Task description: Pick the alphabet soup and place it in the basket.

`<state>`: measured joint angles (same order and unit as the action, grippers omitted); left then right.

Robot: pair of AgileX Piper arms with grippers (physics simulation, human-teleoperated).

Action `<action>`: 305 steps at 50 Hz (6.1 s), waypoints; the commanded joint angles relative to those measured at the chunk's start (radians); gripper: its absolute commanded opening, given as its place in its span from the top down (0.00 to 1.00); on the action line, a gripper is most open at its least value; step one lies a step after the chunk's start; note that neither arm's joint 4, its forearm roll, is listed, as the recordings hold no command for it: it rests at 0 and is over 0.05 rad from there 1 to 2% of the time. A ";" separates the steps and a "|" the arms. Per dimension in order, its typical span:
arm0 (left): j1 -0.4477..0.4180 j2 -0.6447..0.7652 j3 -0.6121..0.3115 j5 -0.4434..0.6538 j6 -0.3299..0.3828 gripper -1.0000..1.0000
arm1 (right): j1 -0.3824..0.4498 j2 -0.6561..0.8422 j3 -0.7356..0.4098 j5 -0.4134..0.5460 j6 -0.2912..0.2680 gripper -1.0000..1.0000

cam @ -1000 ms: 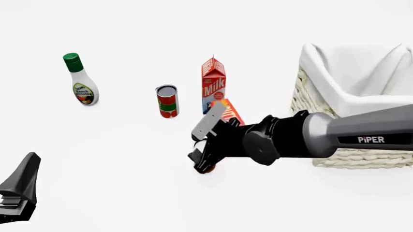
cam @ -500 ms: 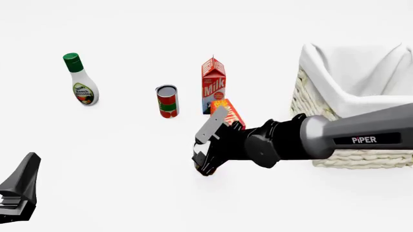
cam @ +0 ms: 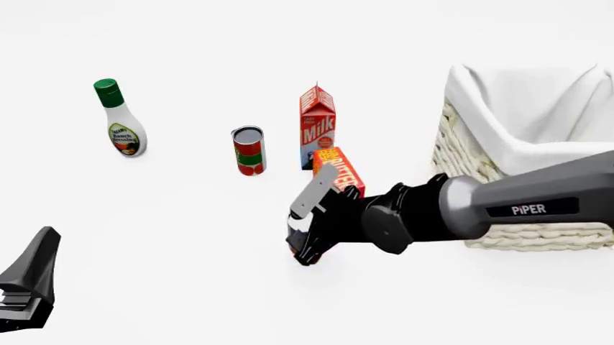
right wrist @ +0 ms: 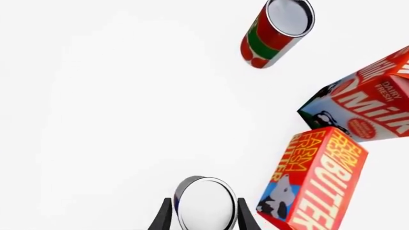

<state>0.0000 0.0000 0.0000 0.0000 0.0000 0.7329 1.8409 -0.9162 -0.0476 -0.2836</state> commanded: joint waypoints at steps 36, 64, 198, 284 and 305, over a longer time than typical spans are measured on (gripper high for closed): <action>0.000 0.000 0.000 0.000 0.000 0.00 | -0.004 -0.039 0.023 0.004 0.005 1.00; 0.000 0.000 0.000 0.000 0.000 0.00 | -0.054 -0.470 0.054 0.244 -0.088 1.00; 0.000 0.000 0.000 0.000 0.000 0.00 | -0.932 -0.401 -0.256 0.323 -0.236 1.00; 0.000 0.000 0.000 0.000 0.000 0.00 | -0.978 -0.147 -0.202 0.124 -0.261 1.00; 0.000 0.000 0.000 0.000 0.000 0.00 | -0.951 -0.274 -0.235 0.202 -0.256 0.00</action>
<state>0.0000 0.0000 0.0000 0.0000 0.0000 -0.2310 1.6277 -1.1318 0.1130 -0.5443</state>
